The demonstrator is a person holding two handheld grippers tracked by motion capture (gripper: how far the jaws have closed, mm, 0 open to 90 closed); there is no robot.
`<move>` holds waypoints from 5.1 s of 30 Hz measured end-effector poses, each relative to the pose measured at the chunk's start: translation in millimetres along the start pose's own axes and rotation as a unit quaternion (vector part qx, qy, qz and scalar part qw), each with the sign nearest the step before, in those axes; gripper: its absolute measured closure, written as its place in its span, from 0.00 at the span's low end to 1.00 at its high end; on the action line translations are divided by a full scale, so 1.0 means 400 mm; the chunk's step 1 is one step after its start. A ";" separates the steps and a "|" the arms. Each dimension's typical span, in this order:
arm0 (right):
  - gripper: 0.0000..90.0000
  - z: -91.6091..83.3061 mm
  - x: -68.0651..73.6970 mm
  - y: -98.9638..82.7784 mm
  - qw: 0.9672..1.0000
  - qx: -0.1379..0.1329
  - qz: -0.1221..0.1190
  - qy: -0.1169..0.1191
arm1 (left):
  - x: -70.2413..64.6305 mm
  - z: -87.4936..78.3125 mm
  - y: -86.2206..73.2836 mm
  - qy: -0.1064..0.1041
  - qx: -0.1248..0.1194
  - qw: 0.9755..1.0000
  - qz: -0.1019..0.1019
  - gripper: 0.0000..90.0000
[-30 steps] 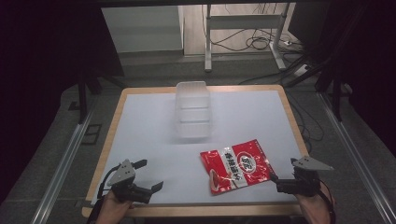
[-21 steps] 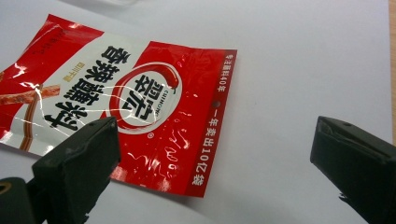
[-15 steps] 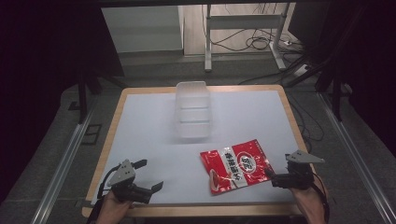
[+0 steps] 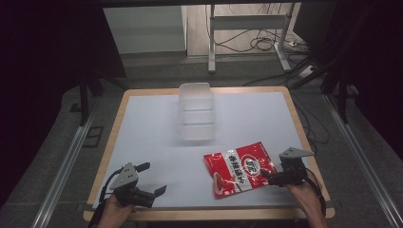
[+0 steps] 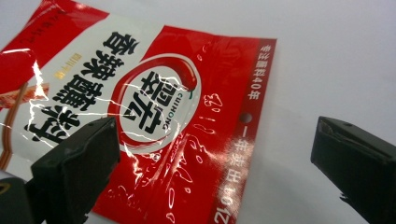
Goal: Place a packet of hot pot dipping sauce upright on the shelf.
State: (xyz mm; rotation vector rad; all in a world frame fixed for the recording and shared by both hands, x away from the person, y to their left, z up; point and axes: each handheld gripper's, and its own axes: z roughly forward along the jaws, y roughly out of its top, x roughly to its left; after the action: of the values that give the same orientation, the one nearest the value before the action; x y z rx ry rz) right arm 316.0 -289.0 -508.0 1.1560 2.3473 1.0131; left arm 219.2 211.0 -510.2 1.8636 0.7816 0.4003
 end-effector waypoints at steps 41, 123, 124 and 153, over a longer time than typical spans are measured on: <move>0.08 0.047 0.019 0.025 0.986 -0.001 0.092 0.136 | -0.006 0.004 0.001 -0.002 0.007 1.000 0.011 0.00; 0.97 -0.093 0.148 0.344 0.994 -0.031 -0.076 0.068 | -0.008 0.005 0.001 0.001 0.009 1.000 0.015 0.00; 0.97 -0.098 0.148 0.350 0.994 -0.031 -0.078 0.067 | -0.008 0.005 0.001 0.001 0.009 1.000 0.015 0.00; 0.97 -0.091 0.081 0.537 0.992 -0.025 -0.112 0.048 | -0.005 0.002 0.000 -0.001 0.008 1.000 0.012 0.00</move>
State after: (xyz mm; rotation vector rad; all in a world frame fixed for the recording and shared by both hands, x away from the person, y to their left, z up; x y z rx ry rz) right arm 393.7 -190.3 -327.3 0.8191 2.4435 1.0626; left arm 218.5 209.0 -510.3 1.8899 0.7635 0.4099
